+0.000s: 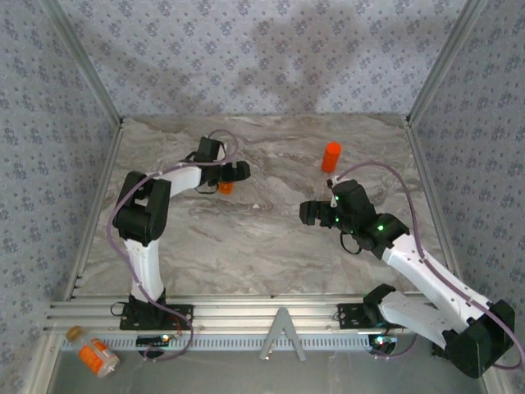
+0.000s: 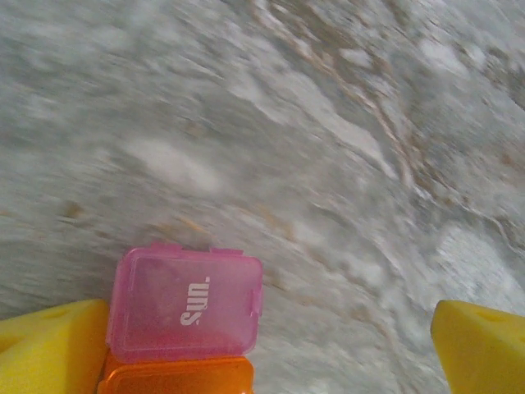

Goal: Sort the pills into containers

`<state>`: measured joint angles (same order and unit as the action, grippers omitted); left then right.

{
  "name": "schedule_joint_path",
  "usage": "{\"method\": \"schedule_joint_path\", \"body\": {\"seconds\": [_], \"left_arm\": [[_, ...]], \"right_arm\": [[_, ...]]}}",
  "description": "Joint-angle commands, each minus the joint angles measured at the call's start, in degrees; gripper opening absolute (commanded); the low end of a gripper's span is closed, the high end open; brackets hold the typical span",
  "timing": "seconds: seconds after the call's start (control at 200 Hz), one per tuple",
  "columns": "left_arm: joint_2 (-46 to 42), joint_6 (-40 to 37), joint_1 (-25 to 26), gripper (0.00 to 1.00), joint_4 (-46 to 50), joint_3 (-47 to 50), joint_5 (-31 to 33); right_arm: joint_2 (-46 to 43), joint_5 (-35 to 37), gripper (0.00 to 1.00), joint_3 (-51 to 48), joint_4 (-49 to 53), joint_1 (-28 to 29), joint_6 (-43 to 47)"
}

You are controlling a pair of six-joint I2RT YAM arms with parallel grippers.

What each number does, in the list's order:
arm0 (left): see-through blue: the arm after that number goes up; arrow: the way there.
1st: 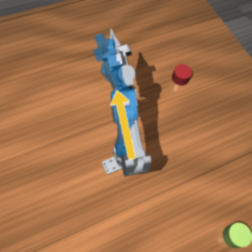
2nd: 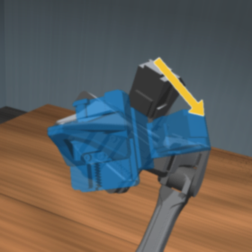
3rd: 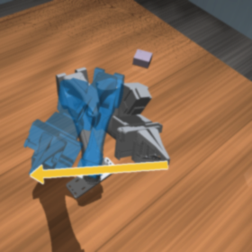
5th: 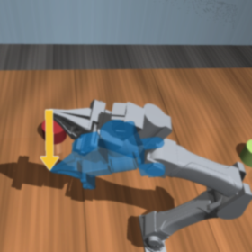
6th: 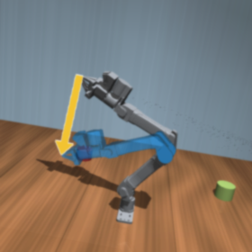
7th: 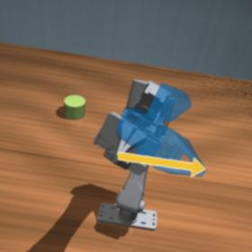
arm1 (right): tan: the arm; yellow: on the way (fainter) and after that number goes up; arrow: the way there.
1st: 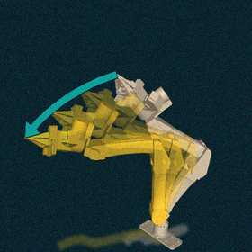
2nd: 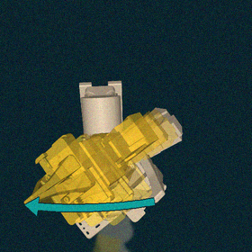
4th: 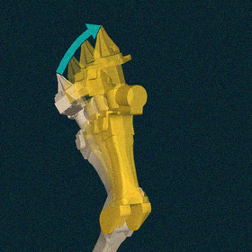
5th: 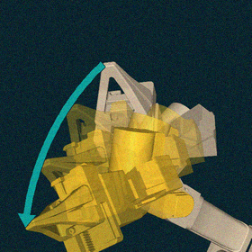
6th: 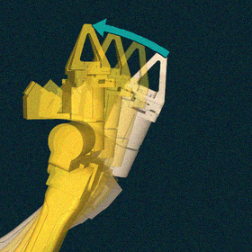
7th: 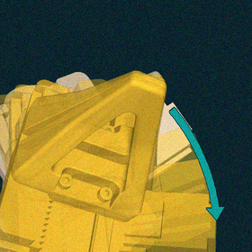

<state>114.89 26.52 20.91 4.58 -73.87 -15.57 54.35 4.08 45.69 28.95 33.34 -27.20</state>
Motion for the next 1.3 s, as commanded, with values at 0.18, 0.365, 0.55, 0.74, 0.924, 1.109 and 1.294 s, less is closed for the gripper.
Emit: {"method": "schedule_joint_path", "body": {"seconds": [0.18, 0.365, 0.55, 0.74, 0.924, 1.109, 1.294], "left_arm": [[-3.09, 2.76, 6.44, 0.99, -4.56, 0.15, -3.71], [-3.26, 3.33, 11.12, 0.99, -5.23, 0.76, -4.46], [-3.75, 4.74, 13.76, 1.00, -7.28, 2.65, -6.26], [-6.26, 5.55, 13.71, 1.00, -7.98, 3.86, -4.78], [-13.82, 8.43, 9.71, 1.00, -9.59, 6.99, -0.93], [-23.07, 11.43, 4.88, 1.00, -7.11, 13.25, 7.13], [-30.23, 14.80, -0.46, 1.00, -2.89, 20.38, 10.87]], "right_arm": [[1.48, -0.59, 1.00, -1.53, -1.71, -0.27, -0.57], [1.73, -0.85, 1.00, -1.70, -1.09, -0.34, -0.83], [2.08, -1.15, 1.00, -2.15, -1.41, -0.65, -0.84], [3.25, -2.15, 1.00, -2.67, -2.58, -0.85, -1.14], [8.12, -4.62, 1.00, -1.34, -5.41, -1.33, -0.87], [21.46, -8.16, 0.98, 6.98, -8.95, -1.60, 2.58], [37.47, -12.52, 0.86, 20.11, -9.38, -1.32, 4.50]]}}
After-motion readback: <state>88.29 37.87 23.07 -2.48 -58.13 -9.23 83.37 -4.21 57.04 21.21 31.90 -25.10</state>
